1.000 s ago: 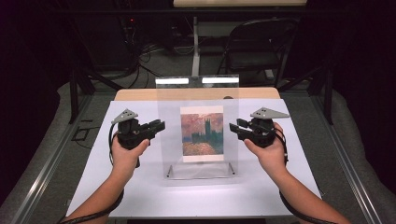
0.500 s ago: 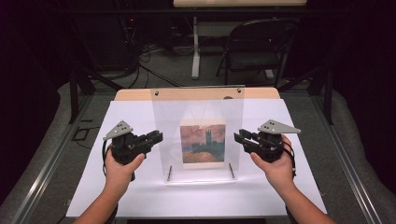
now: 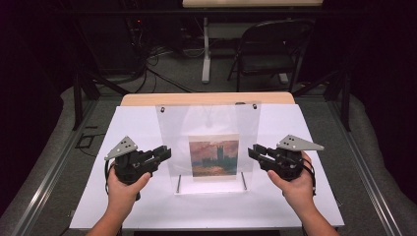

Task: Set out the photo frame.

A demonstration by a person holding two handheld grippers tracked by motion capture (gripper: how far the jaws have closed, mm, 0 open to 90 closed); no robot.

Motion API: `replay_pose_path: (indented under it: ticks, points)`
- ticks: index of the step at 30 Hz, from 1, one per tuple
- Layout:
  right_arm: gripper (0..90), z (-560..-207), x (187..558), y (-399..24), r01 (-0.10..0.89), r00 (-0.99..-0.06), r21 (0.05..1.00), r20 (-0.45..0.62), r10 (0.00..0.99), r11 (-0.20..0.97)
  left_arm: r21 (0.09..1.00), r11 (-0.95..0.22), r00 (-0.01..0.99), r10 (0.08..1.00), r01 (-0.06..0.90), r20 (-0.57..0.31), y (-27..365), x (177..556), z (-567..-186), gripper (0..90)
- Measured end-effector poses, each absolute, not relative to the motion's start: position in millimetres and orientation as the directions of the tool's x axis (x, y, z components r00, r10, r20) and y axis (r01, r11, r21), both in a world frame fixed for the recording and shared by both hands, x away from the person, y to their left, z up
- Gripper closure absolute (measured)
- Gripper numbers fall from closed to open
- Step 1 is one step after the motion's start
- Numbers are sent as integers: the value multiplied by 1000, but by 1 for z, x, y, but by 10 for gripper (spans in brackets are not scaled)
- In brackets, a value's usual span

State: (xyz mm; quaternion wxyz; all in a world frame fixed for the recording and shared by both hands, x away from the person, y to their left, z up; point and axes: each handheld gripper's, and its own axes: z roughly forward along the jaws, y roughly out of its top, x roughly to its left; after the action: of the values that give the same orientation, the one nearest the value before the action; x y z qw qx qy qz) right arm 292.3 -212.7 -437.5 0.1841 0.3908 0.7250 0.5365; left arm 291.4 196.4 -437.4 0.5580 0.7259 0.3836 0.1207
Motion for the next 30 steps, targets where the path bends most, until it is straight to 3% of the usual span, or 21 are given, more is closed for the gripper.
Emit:
replay_pose_path:
  ticks: [11, 21, 30]
  points:
    - [676, -441, 286, -213, 339, -640, 934, 141, 755, 112, 906, -82, 675, 695, 416, -248, 195, 286, -443, 682]
    - [542, -463, 280, -225, 358, -624, 927, 149, 767, 112, 915, -107, 655, 730, 389, -193, 207, 269, -459, 531]
    - [454, -468, 266, -241, 326, -581, 938, 97, 808, 121, 910, -79, 593, 780, 406, -197, 227, 261, -478, 474]
